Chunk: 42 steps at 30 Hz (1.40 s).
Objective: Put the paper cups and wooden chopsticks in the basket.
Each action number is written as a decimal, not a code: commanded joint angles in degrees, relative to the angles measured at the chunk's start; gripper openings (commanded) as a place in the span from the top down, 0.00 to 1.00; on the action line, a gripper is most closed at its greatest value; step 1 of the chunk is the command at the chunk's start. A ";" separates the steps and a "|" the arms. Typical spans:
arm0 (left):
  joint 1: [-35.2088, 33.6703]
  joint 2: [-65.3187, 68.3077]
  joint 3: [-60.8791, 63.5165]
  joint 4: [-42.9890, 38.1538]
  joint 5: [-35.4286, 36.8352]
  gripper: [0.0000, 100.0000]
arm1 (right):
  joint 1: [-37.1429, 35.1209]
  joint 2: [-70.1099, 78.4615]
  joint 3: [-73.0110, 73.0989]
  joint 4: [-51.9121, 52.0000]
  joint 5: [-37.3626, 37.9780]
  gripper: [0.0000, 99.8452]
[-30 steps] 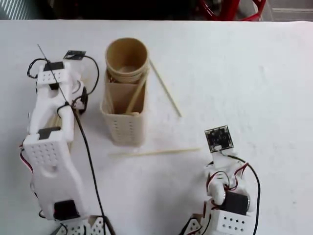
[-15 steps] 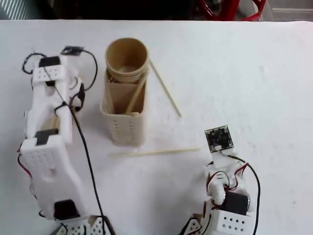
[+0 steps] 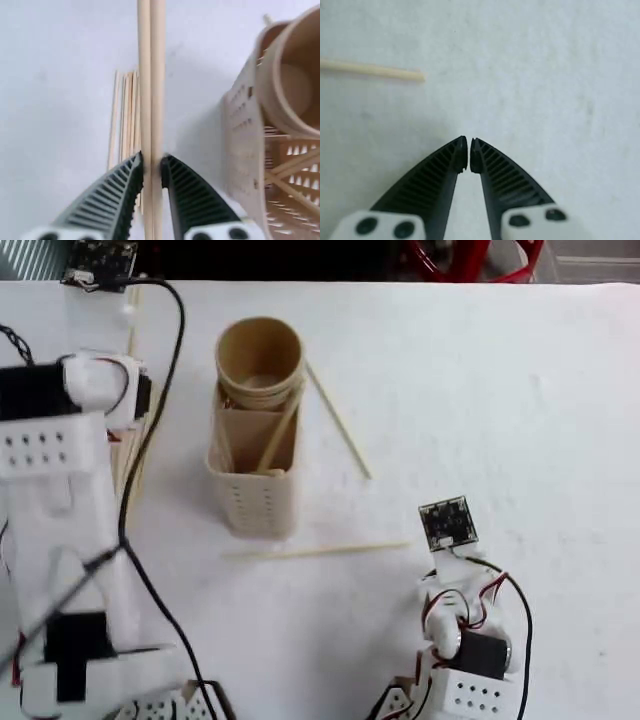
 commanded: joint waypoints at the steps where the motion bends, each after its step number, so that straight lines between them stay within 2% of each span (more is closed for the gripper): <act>1: 7.16 -10.15 -2.29 -0.88 2.81 0.98 | 0.57 -0.40 0.53 0.13 0.53 0.98; 4: 12.97 -14.64 -2.29 -3.78 4.57 0.98 | 0.57 -0.40 0.53 0.13 0.53 0.98; 9: 21.05 -17.19 -2.29 -10.20 2.73 0.98 | 0.57 -0.40 0.53 0.13 0.53 0.98; 16: 29.32 -16.31 -1.85 -20.31 3.16 0.98 | 0.57 -0.40 0.53 0.13 0.53 0.98; 19: 31.60 -16.13 -1.67 -21.80 3.78 0.98 | 0.57 -0.40 0.53 0.13 0.53 0.98; 29: 31.87 -17.19 0.18 -24.79 5.36 0.98 | 0.57 -0.40 0.53 0.13 0.53 0.98; 36: 31.69 -26.33 19.25 -37.54 4.92 0.98 | 0.57 -0.40 0.53 0.13 0.53 0.98; 42: 31.43 -34.86 35.43 -45.71 1.05 0.98 | 0.57 -0.40 0.53 0.13 0.53 0.98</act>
